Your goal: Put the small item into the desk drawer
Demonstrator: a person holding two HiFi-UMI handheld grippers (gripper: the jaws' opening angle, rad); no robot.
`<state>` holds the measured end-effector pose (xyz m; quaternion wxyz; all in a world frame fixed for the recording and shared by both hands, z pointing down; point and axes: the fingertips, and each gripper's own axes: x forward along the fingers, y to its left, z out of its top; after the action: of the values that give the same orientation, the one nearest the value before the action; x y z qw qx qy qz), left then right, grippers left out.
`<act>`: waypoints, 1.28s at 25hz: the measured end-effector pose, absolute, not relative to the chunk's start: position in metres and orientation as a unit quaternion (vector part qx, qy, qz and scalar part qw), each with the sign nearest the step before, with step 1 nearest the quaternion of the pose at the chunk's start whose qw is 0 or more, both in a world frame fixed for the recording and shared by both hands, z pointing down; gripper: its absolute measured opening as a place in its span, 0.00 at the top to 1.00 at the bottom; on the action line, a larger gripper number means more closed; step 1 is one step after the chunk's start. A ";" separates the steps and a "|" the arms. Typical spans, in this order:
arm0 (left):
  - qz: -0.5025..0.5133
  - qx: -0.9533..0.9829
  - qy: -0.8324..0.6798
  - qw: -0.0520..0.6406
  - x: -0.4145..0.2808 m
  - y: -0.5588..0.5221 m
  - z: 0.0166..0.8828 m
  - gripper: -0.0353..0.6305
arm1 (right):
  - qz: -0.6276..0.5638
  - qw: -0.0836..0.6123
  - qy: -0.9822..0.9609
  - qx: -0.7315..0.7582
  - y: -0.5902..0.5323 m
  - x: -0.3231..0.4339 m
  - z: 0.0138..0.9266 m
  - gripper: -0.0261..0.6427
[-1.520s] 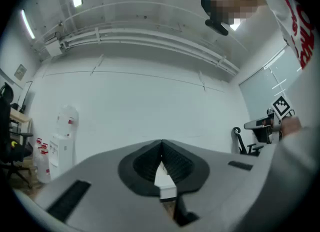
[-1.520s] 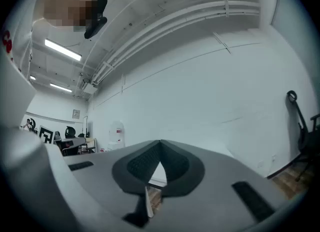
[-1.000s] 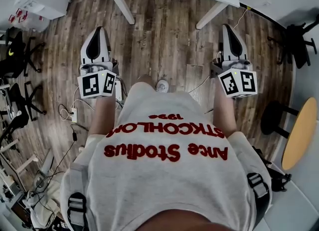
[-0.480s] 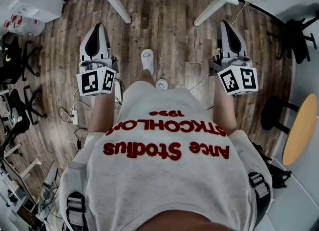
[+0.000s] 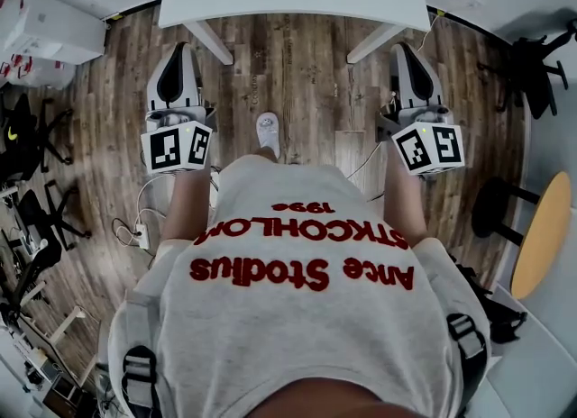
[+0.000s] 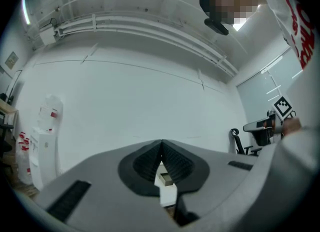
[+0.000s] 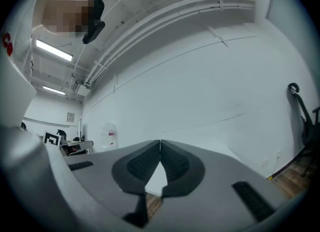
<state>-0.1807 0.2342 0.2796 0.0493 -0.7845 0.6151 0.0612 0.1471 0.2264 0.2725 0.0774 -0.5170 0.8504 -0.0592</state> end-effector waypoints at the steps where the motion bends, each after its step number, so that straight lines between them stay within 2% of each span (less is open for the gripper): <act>1: 0.062 -0.785 0.614 0.048 -0.182 0.226 0.281 0.94 | -0.059 0.077 0.850 -0.517 0.218 0.145 0.273 0.95; 18: 0.068 -0.802 0.592 0.041 -0.219 0.100 0.284 0.94 | -0.065 0.075 0.839 -0.536 0.110 0.106 0.276 0.95; 32: 0.066 -0.805 0.589 0.025 -0.228 0.079 0.298 0.94 | -0.074 0.065 0.835 -0.541 0.093 0.099 0.286 0.95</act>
<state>-0.2283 0.0793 0.2983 0.0248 -0.8052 0.5888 0.0660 0.0987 0.0932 0.2856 0.0649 -0.5408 0.8354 -0.0738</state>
